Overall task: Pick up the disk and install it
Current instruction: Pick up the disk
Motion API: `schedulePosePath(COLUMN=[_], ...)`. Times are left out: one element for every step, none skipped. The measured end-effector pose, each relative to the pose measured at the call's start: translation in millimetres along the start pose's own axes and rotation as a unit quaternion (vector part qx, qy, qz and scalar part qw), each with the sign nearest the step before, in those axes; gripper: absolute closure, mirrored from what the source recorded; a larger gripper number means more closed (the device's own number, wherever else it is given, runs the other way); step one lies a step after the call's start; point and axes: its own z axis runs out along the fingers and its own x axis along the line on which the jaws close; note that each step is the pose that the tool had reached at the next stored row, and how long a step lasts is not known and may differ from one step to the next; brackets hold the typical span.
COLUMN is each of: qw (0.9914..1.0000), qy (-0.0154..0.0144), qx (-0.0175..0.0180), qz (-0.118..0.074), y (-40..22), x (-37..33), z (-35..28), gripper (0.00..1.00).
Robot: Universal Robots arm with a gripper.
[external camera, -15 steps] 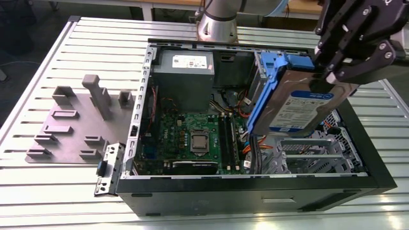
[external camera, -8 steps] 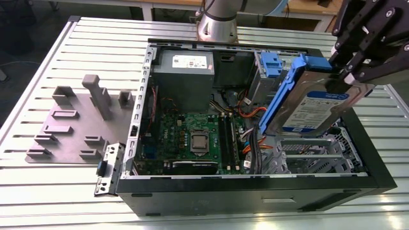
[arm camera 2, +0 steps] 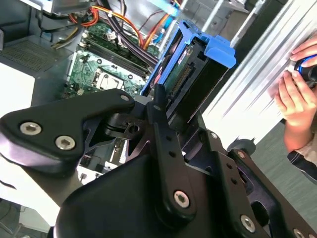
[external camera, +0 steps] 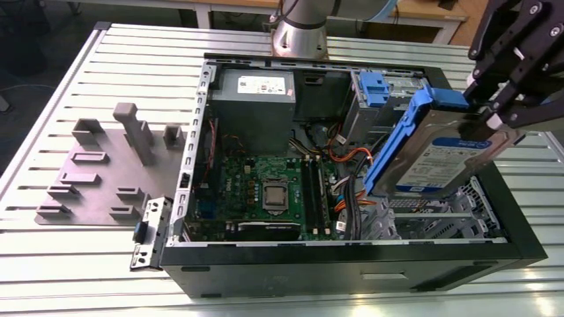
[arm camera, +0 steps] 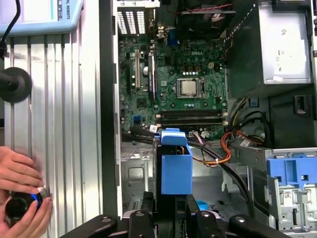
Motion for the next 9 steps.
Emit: schedulePosePath(qw=[1.0, 1.0, 1.0, 1.0, 1.0, 1.0, 1.0, 1.0, 1.0], qy=[-0.0001, -0.0001, -0.0001, -0.0001, -0.0001, -0.0001, -0.0001, -0.0002, -0.0001], qx=[0.0, 0.0, 0.0, 0.0, 0.0, 0.0, 0.0, 0.0, 0.0], qz=[0.0, 0.0, 0.0, 0.0, 0.0, 0.0, 0.0, 0.0, 0.0], y=[-0.6, -1.6, -2.9, -4.9, -7.3, -10.2, -13.5, -17.2, -20.6], x=[1.7, 3.0, 3.7, 4.1, 4.4, 4.5, 4.7, 4.8, 4.8], z=[0.1, 0.1, 0.2, 0.2, 0.3, 0.2, 0.2, 0.2, 0.1], gripper=[0.65, 0.65, 0.65, 0.65, 0.65, 0.65, 0.65, 0.65, 0.65])
